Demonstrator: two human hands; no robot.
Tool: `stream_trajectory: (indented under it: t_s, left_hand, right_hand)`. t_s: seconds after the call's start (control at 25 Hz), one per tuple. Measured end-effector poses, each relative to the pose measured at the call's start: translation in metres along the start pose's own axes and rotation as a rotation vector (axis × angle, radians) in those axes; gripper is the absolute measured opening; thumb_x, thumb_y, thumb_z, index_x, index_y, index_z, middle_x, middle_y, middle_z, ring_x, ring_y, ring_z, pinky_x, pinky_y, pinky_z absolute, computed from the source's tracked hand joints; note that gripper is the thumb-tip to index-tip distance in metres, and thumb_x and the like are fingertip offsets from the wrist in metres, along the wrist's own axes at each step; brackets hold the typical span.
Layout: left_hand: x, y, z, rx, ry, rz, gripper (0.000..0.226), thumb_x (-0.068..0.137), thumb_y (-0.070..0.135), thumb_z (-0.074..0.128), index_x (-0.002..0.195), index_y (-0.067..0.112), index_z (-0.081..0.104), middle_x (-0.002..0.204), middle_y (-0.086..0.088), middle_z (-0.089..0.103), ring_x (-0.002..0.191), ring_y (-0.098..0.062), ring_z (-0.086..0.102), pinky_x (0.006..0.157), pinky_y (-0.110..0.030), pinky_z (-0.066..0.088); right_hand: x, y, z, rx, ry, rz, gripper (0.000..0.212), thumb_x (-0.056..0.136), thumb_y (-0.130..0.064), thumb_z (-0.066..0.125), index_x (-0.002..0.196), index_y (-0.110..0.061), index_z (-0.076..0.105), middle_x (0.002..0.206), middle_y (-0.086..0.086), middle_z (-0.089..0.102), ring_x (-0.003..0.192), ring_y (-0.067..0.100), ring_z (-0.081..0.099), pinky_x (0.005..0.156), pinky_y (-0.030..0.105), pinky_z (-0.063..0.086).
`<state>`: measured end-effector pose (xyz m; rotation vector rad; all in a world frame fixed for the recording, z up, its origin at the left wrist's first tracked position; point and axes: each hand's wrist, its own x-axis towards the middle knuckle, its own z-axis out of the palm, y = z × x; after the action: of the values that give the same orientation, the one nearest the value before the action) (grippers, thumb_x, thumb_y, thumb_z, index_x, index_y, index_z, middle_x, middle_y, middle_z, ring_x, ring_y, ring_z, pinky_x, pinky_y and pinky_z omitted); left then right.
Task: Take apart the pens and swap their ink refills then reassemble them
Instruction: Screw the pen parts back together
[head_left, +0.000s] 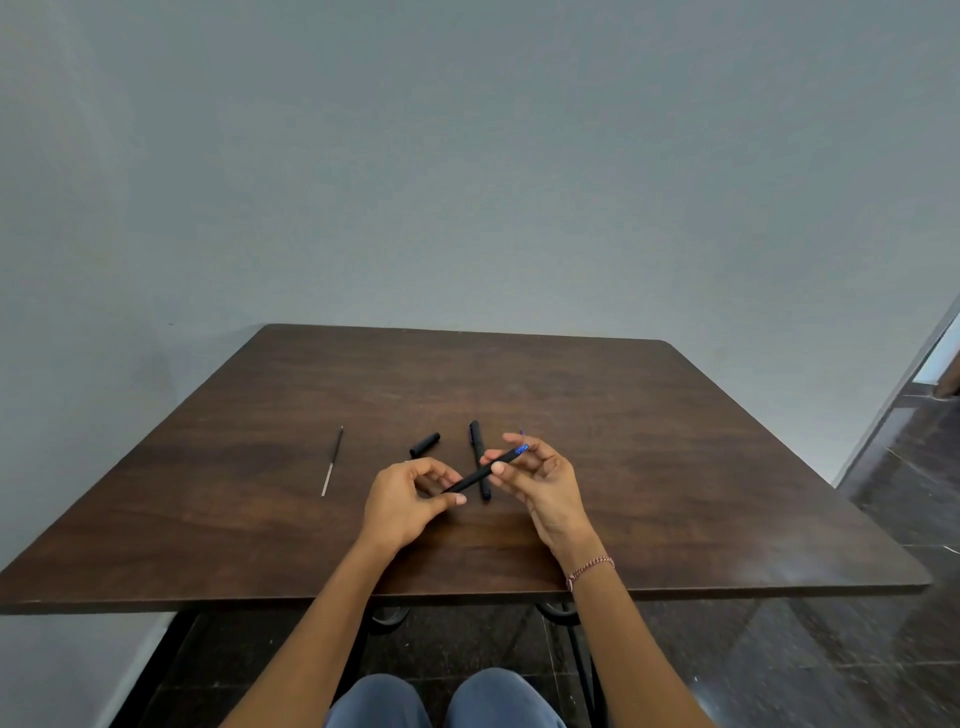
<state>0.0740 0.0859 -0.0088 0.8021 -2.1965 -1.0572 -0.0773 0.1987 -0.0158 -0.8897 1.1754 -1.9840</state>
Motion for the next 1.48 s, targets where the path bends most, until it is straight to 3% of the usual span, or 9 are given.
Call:
stream_trajectory:
  t_s: [0.36,0.6,0.8,0.88,1.0,1.08,1.2,1.36,1.48]
  left_hand:
    - [-0.0028,0.0018,-0.0012,-0.001,-0.003,0.004,0.025,0.065,0.024,0.085,0.076,0.038,0.067,0.076,0.015,0.068,0.071,0.004,0.062,0.066,-0.015,0.047]
    - [-0.0012,-0.0011,-0.0003,-0.029,0.068,-0.021,0.028,0.062,0.022,0.087,0.069,0.038,0.066,0.070,0.014,0.067,0.066,0.007,0.060,0.062,-0.014,0.042]
    - [-0.0012,-0.0020,-0.0003,-0.043,0.060,-0.007,0.027,0.060,0.022,0.088,0.070,0.036,0.067,0.070,0.014,0.068,0.067,0.006,0.061,0.064,-0.015,0.044]
    - [-0.0016,-0.0016,-0.0003,-0.045,0.051,0.000,0.026,0.060,0.022,0.088,0.072,0.035,0.068,0.072,0.014,0.068,0.068,0.006,0.061,0.065,-0.015,0.044]
    - [-0.0012,-0.0013,-0.0006,-0.054,0.071,-0.008,0.026,0.061,0.022,0.087,0.072,0.035,0.067,0.072,0.012,0.068,0.068,0.006,0.061,0.064,-0.014,0.043]
    - [-0.0009,-0.0014,-0.0004,-0.055,0.080,-0.017,0.026,0.061,0.022,0.087,0.073,0.034,0.067,0.073,0.011,0.068,0.068,0.004,0.061,0.065,-0.014,0.044]
    - [-0.0008,-0.0010,-0.0001,-0.047,0.062,-0.014,0.026,0.062,0.021,0.087,0.074,0.034,0.068,0.074,0.010,0.069,0.069,0.002,0.062,0.066,-0.015,0.045]
    - [-0.0012,-0.0002,0.0000,-0.027,0.036,0.004,0.026,0.061,0.022,0.087,0.075,0.033,0.068,0.076,0.011,0.069,0.071,0.004,0.062,0.068,-0.018,0.048]
    - [-0.0012,-0.0003,-0.0005,-0.035,0.039,0.004,0.026,0.061,0.021,0.087,0.076,0.032,0.068,0.076,0.009,0.069,0.069,0.001,0.062,0.068,-0.017,0.047]
  right_hand:
    - [0.0019,0.0007,0.0034,-0.074,0.075,-0.020,0.029,0.068,-0.002,0.077,0.093,-0.013,0.067,0.087,0.010,0.075,0.090,0.023,0.071,0.073,0.026,0.058]
    - [-0.0006,-0.0027,0.0054,0.081,-0.002,-0.025,0.037,0.075,-0.003,0.068,0.111,-0.011,0.065,0.105,0.010,0.073,0.103,0.021,0.068,0.083,0.026,0.056]
    - [0.0011,-0.0026,0.0077,0.026,0.155,0.001,0.020,0.077,0.005,0.070,0.084,-0.014,0.070,0.089,0.010,0.073,0.083,0.019,0.071,0.067,0.024,0.059]
    - [0.0018,-0.0024,0.0072,-0.007,0.169,-0.025,0.020,0.073,0.002,0.075,0.079,-0.017,0.069,0.090,0.009,0.070,0.082,0.018,0.071,0.070,0.026,0.059]
    - [0.0016,-0.0015,0.0055,-0.015,0.056,-0.056,0.035,0.072,-0.002,0.076,0.102,-0.017,0.068,0.100,0.006,0.073,0.100,0.019,0.068,0.088,0.030,0.055]
    - [0.0017,-0.0015,0.0040,0.057,-0.007,-0.040,0.041,0.075,0.001,0.072,0.111,-0.016,0.066,0.108,0.008,0.072,0.108,0.021,0.066,0.088,0.028,0.055]
    - [0.0021,-0.0011,0.0028,0.105,0.024,-0.035,0.039,0.070,-0.006,0.073,0.108,-0.015,0.068,0.101,0.010,0.074,0.100,0.022,0.069,0.081,0.026,0.057]
    - [0.0024,-0.0008,0.0043,0.003,0.118,-0.020,0.031,0.065,-0.014,0.079,0.095,-0.021,0.073,0.082,-0.001,0.073,0.083,0.014,0.070,0.071,0.023,0.058]
    - [0.0043,-0.0008,0.0037,0.053,0.120,-0.006,0.027,0.075,-0.013,0.074,0.101,-0.019,0.071,0.087,0.000,0.072,0.086,0.013,0.070,0.072,0.023,0.056]
